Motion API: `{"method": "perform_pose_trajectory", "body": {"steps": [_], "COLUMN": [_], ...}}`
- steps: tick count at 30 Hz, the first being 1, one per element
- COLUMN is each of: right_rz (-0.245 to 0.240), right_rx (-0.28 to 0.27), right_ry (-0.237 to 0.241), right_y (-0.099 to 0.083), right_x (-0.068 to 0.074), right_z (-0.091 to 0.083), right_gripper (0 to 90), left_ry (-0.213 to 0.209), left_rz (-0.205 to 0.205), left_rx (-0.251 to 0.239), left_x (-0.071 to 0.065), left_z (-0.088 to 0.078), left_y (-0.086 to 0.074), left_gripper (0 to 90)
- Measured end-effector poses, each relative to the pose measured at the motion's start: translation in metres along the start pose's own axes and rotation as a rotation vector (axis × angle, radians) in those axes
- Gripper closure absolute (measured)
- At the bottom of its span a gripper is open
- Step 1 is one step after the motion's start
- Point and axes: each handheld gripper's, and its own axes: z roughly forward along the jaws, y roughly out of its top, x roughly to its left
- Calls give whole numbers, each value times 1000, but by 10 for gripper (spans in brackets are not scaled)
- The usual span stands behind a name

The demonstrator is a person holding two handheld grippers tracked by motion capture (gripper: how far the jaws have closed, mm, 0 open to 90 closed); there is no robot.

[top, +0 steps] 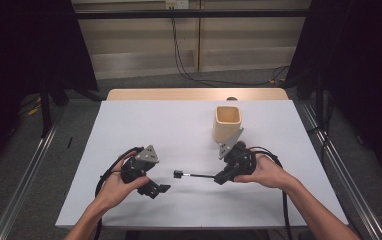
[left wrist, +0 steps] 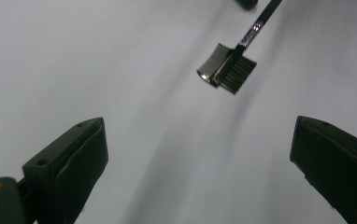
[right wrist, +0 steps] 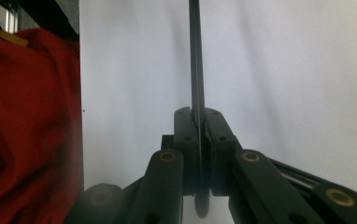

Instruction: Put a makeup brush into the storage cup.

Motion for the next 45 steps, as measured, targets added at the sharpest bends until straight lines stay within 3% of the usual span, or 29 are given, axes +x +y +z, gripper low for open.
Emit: {"method": "perform_pose_trajectory", "body": {"steps": [5,8,11,14,17,19,24,29,38,45], "right_rz": [25,40,62,79,103,111,124,136,140,151], "right_rx": [-24,-34,-51,-68,-104,-131,-203,-274,-389,-413], "right_ry": [-21,-30,-41,-51,-55,-59,-86,-105,-106,-119], "right_y": [-7,-12,-17,-21,-25,-27,-29,-31,-35,-39], "right_x": [0,0,1,2,2,3,4,5,9,9], "right_z": [-3,-4,-4,-4,0,4,10,12,13,16], "right_gripper": [861,861,861,861,861,861,862,862,862,861], "left_ry": [17,28,44,56,78,67,73,103,98,109], "left_rz": [-25,-26,-61,-72,-78,-89,-76,-95,-96,-87], "left_rx": [-39,-35,-55,-60,-65,-82,-88,-100,-96,-89], "left_x": [-2,-4,-6,-6,-6,-7,-10,-9,-8,-11], "left_z": [-4,-6,-6,-7,-7,-7,-7,-9,-8,-8], "left_y": [-9,-15,-20,-25,-28,-30,-31,-32,-36,-37], "left_gripper": [42,42,42,42,42,42,42,42,42,41]}}
